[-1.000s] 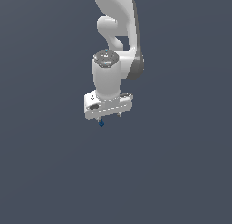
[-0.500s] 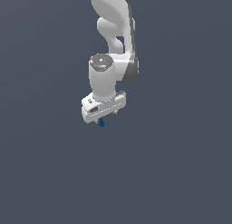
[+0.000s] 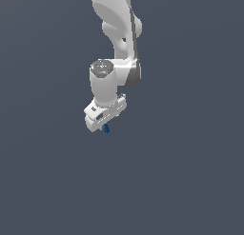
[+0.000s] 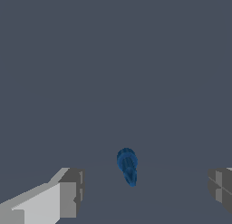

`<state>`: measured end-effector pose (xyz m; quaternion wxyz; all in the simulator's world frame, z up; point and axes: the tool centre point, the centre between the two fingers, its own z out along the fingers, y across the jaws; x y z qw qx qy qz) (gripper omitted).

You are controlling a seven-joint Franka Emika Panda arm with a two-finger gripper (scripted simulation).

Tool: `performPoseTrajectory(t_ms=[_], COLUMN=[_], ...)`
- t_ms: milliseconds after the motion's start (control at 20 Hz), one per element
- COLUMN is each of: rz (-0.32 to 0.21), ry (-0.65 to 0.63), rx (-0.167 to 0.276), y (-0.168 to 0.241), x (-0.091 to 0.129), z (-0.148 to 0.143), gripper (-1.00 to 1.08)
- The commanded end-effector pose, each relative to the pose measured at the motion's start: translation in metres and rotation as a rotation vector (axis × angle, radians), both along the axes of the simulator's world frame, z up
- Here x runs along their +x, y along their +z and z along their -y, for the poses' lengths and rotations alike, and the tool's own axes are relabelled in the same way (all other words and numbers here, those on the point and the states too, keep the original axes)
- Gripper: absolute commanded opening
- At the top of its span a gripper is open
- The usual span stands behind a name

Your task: Pick up the object and move it to a goal position.

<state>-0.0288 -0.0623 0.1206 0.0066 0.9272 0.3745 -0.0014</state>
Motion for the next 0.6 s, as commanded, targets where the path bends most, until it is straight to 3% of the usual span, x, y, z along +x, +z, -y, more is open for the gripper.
performPoseTrajectory(t_ms=[0,550], rz=[-0.001,-0.005], ry=[0.062,0.315], rx=[0.001,0.008], y=[-0.004,-0.020], x=[-0.003,-0.018], z=[0.003,0.016], gripper=[1.00,1.00])
